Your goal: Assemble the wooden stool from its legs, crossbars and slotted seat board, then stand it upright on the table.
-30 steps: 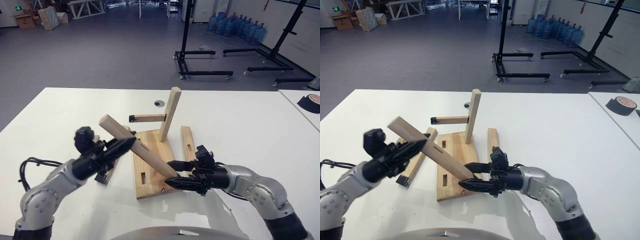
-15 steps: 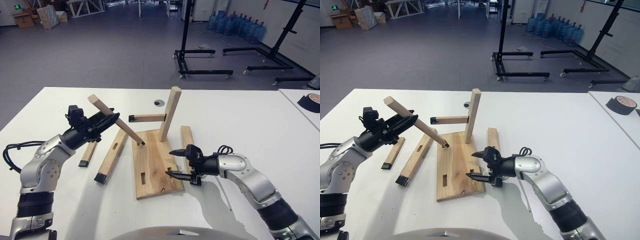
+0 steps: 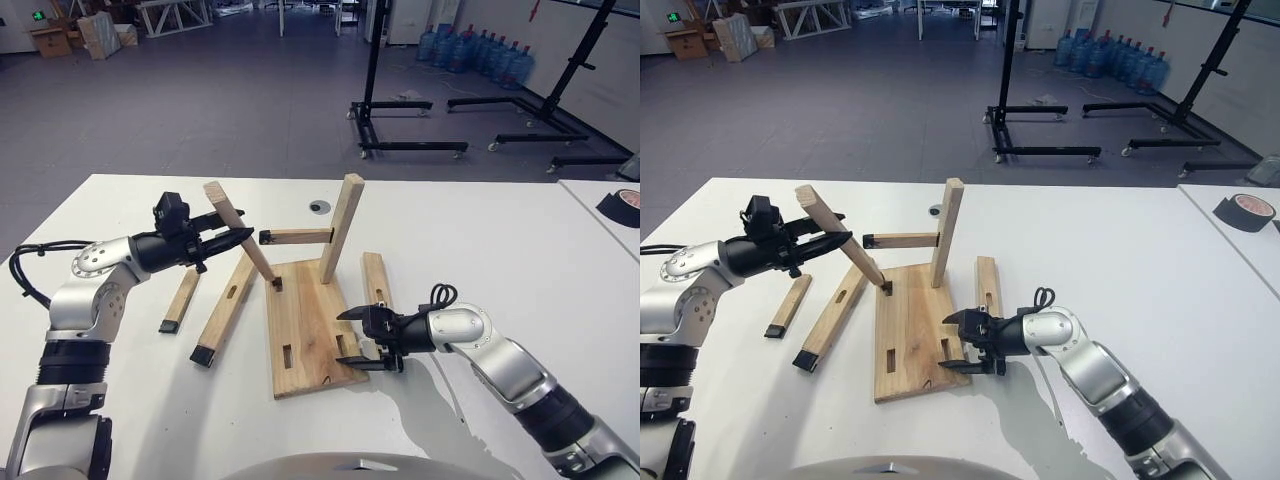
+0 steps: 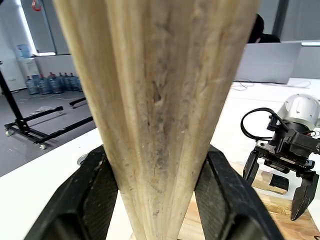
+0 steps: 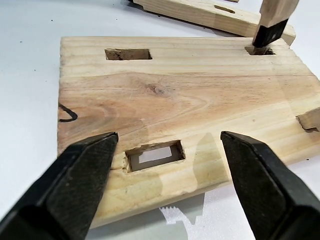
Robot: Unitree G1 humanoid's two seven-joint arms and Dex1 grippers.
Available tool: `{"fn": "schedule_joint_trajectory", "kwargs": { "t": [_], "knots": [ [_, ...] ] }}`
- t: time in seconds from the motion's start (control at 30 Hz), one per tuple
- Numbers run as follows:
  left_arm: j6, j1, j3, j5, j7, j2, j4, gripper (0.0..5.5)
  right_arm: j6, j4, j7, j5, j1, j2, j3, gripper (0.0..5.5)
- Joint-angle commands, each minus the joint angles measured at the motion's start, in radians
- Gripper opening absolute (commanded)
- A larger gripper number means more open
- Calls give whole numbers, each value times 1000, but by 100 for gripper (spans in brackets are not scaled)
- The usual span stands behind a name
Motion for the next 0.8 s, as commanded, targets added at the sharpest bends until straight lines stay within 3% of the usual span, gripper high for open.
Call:
{"fn": "schedule_joint_trajectory", "kwargs": {
  "t": [0.03,0.8],
  "knots": [
    [-2,-26,-51,47,-45,-6,70,202,38,48,6,-71,25,-34,35,379],
    [120,-84,-141,49,-227,37,156,202,44,104,18,-44,6,-4,16,379]
  ]
}}
